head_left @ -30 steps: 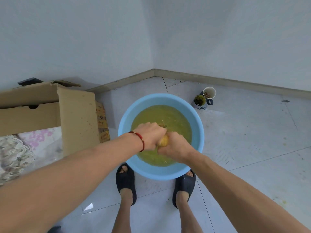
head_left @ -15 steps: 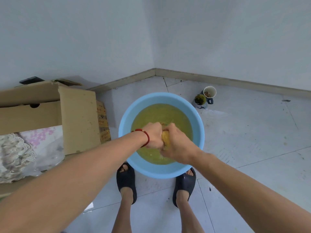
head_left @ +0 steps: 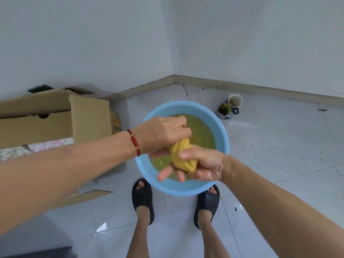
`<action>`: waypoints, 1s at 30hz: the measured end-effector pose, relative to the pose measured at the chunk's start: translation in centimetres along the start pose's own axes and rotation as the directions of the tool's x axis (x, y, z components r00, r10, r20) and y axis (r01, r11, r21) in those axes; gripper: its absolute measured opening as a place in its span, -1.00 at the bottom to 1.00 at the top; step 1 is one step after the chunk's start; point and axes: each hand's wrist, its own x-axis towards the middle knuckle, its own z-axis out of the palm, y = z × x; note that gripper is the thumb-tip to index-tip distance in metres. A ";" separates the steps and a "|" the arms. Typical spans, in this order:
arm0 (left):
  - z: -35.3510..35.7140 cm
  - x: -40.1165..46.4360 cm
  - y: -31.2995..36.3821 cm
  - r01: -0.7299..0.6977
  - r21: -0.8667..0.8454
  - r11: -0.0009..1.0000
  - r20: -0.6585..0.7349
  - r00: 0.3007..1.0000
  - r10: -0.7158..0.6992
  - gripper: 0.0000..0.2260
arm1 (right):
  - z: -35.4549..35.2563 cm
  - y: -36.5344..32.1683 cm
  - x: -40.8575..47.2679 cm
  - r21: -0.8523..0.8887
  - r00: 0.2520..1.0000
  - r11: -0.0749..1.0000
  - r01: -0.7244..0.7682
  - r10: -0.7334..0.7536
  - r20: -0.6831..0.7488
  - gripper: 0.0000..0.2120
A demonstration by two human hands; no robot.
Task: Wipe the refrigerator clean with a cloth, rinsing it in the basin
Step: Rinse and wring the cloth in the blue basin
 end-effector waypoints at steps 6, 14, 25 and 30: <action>-0.4 0.8 1.3 0.213 0.212 0.954 0.350 0.895 -0.278 -0.81 | 0.8 -1.6 1.4 -0.604 0.800 0.697 -0.386 -0.074 -0.596 -0.84; 1.8 3.6 4.1 0.801 0.202 0.564 0.467 0.427 -0.774 -0.71 | -0.8 -1.6 2.1 -0.710 0.640 -0.094 -0.698 -0.526 -0.560 -0.77; 3.2 3.3 4.6 0.971 -0.180 0.159 0.497 0.229 -0.837 -0.82 | -1.8 -2.7 1.7 -0.607 0.792 -0.532 -0.590 -0.528 -0.307 -0.86; 2.1 3.4 3.5 0.958 -0.195 0.209 0.666 0.286 -0.688 -0.82 | -0.5 -3.0 1.0 -0.623 0.785 -0.505 -0.597 -0.529 -0.323 -0.78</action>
